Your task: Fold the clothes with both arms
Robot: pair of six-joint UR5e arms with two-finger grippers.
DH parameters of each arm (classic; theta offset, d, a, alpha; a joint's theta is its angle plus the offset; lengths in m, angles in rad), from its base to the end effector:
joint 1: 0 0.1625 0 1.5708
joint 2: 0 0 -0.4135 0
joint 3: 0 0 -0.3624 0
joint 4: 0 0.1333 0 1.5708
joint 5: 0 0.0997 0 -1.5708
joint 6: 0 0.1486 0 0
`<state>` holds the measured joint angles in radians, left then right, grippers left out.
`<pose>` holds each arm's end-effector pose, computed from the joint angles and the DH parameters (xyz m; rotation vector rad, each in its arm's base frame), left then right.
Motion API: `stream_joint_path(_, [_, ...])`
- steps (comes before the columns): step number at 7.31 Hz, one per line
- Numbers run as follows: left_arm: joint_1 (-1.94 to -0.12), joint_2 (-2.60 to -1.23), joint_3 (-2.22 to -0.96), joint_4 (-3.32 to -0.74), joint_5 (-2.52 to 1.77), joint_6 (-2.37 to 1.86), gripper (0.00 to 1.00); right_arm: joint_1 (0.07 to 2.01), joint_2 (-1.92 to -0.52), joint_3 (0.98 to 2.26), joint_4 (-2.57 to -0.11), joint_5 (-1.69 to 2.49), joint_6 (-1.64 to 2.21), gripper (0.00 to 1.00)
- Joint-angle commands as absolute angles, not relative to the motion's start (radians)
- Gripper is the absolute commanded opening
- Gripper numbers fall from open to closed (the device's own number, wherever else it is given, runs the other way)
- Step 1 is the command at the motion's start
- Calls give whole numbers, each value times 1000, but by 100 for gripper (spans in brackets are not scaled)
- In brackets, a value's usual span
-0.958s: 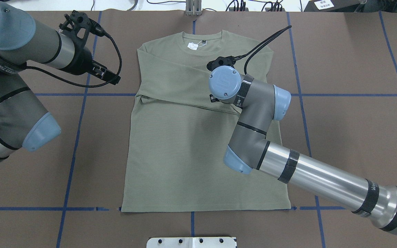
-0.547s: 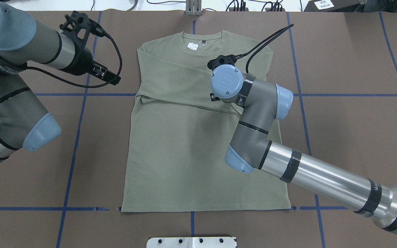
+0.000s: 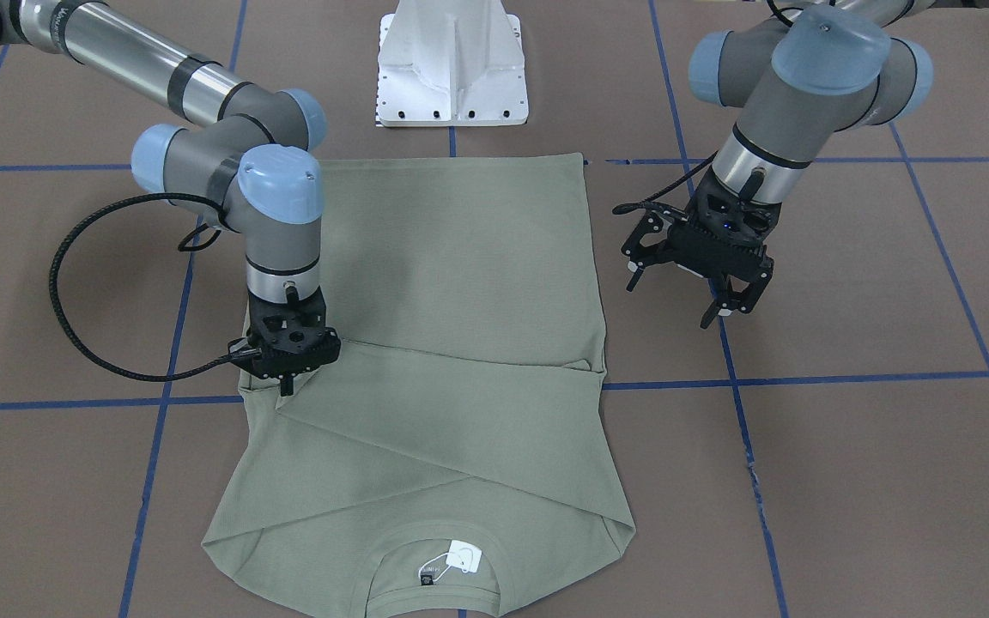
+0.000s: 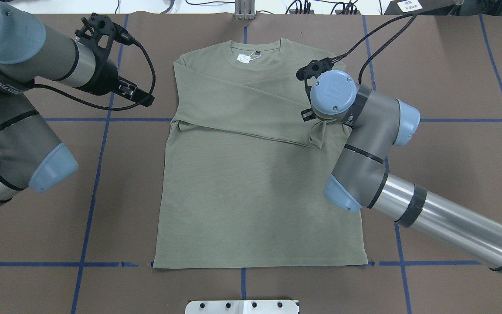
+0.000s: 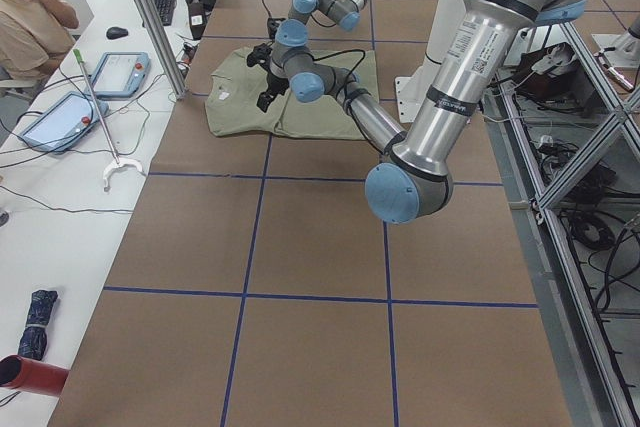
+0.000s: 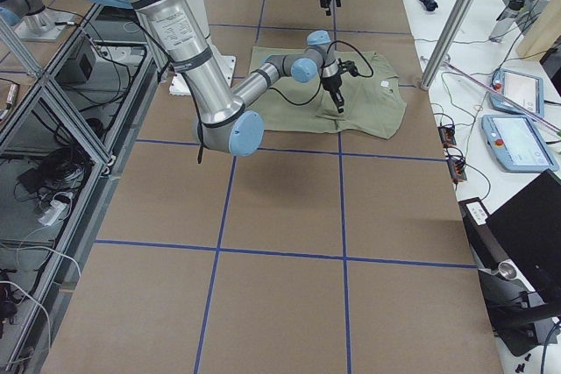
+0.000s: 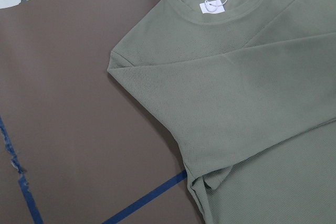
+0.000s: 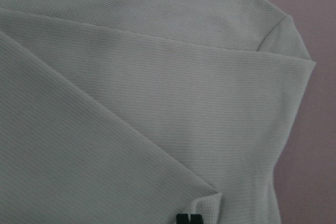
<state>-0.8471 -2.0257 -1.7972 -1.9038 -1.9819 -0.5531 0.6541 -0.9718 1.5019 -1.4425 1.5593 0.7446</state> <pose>0.3628 -0.5222 0.2930 0.5815 0.9005 0.3624 -0.4857 -0.5425 0.3773 0.4527 -0.4792 -0.1620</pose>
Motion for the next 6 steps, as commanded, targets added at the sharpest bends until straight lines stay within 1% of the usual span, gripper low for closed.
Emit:
stream_joint_path(1, [-847,-2025,-1798,-1937,-1982,-571,100,672,-1017,1514,-1436,1559,690,0])
stream_joint_path(2, [-847,-2025,-1798,-1937,-1982,-572,100,672,-1017,1511,-1434,1557,692,62])
stream_joint_path(3, [-847,-2025,-1798,-1937,-1982,-572,100,672,-1017,1523,-1422,1555,707,100])
stream_joint_path(4, [-847,-2025,-1799,-1937,-1982,-590,100,676,-1025,1541,-1383,1581,709,100])
stream_joint_path(5, [-841,-2026,-1804,-1934,-1974,-656,100,683,-1031,1572,-1371,1668,806,100])
stream_joint_path(6, [-828,-1999,-1831,-1936,-1974,-792,100,681,-1076,1662,-1370,1707,896,100])
